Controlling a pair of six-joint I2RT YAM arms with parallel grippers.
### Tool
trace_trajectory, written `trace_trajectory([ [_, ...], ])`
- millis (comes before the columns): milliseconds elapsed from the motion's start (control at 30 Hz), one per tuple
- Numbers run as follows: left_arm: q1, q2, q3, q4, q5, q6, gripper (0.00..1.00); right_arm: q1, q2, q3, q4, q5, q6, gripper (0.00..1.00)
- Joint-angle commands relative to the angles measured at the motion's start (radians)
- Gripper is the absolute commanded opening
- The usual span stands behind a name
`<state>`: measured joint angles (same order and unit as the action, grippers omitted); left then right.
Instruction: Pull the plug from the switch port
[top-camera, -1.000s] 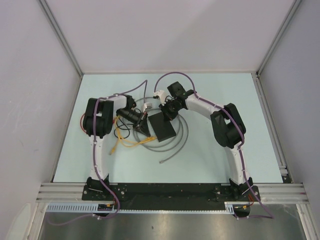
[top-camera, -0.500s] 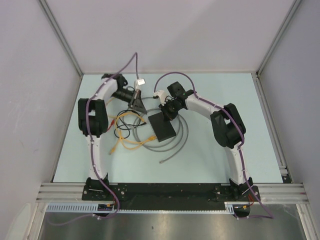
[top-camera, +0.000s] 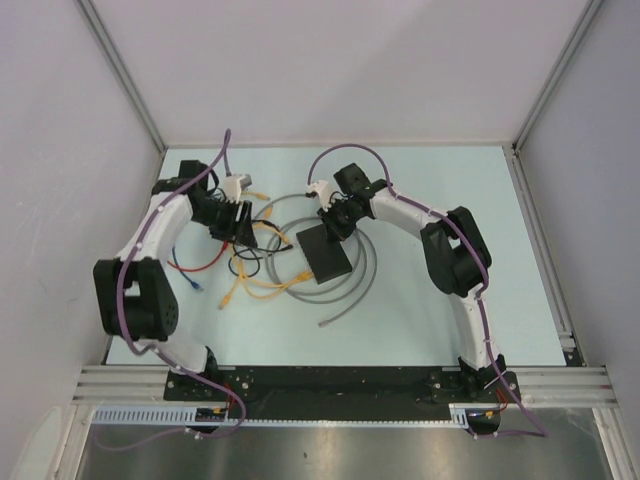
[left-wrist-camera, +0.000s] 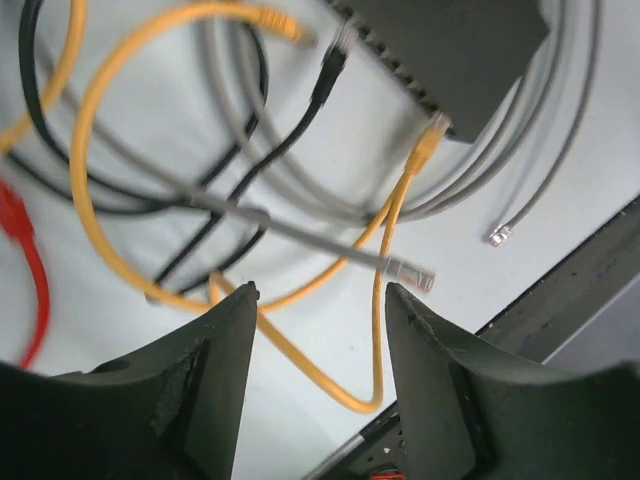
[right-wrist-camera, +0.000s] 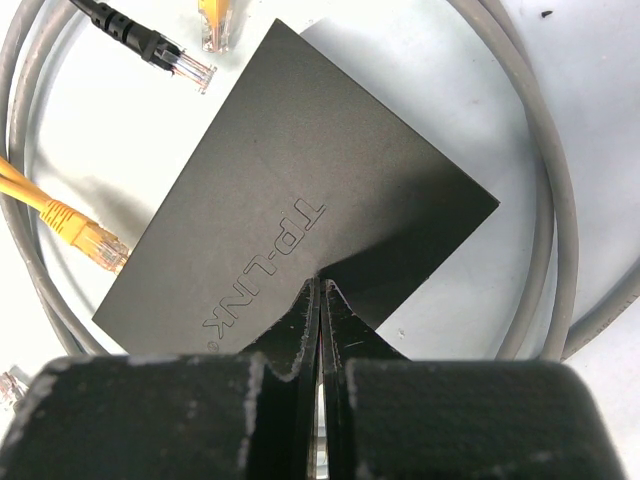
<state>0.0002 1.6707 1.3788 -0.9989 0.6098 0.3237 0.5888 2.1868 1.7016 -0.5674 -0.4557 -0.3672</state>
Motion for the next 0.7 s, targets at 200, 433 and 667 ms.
trace_trajectory([
  [200, -0.003, -0.197, -0.282, 0.149, -0.104, -0.206, 0.66, 0.002, 0.126, -0.059, -0.143, 0.149, -0.035, 0.00],
  [433, -0.003, -0.164, -0.261, 0.083, -0.197, -0.151, 0.53, 0.008, 0.125, -0.063, -0.141, 0.149, -0.041, 0.00],
  [667, -0.003, -0.163, 0.021, -0.101, -0.049, 0.075, 0.00, 0.009, 0.139, -0.042, -0.149, 0.146, -0.042, 0.00],
])
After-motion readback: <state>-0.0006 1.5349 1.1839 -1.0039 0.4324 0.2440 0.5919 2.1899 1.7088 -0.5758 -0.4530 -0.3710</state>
